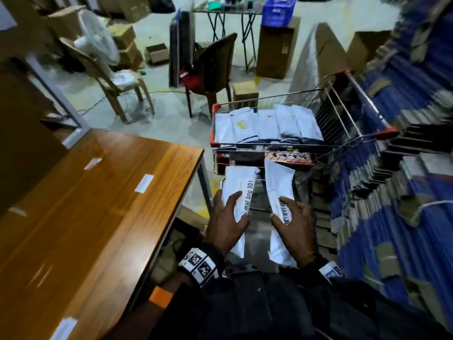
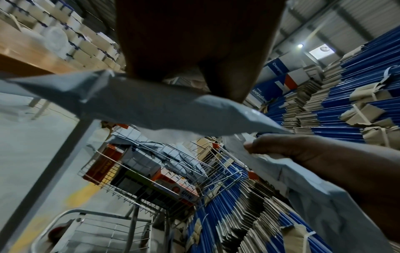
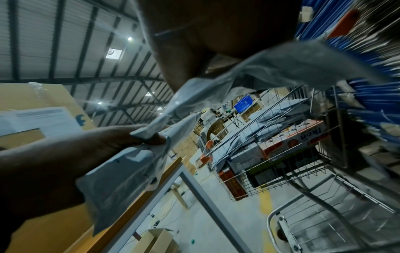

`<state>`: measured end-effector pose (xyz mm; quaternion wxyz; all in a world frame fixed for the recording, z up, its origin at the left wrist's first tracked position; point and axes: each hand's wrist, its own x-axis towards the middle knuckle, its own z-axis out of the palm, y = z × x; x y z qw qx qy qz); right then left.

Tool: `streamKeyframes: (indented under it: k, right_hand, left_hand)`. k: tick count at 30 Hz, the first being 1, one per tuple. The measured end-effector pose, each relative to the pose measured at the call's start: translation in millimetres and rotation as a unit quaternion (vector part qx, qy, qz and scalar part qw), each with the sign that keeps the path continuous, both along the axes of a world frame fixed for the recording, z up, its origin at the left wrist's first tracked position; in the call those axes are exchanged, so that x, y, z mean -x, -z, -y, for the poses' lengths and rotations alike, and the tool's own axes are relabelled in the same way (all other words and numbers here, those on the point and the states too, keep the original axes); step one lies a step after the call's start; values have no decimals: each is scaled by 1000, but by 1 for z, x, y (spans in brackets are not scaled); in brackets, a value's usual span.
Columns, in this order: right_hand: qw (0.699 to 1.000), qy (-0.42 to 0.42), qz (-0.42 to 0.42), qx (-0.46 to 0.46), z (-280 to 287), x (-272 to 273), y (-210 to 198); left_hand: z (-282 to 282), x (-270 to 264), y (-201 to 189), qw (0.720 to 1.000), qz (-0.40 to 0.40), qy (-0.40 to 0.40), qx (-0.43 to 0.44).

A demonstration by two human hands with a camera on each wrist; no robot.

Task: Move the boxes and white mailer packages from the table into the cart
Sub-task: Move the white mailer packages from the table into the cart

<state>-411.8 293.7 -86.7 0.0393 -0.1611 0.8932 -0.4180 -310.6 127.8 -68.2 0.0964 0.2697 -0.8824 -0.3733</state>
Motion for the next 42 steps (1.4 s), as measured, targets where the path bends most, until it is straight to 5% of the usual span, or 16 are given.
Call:
streamKeyframes:
  k: [20, 27, 42]
  right_hand:
    - [993, 67, 23, -99, 64, 204, 15]
    - [991, 70, 30, -113, 76, 278, 15]
    - [973, -1, 85, -215, 103, 499, 39]
  left_hand:
    - [82, 238, 28, 991, 41, 127, -14]
    - [95, 321, 24, 992, 42, 110, -45]
    - [113, 514, 70, 980, 197, -2, -13]
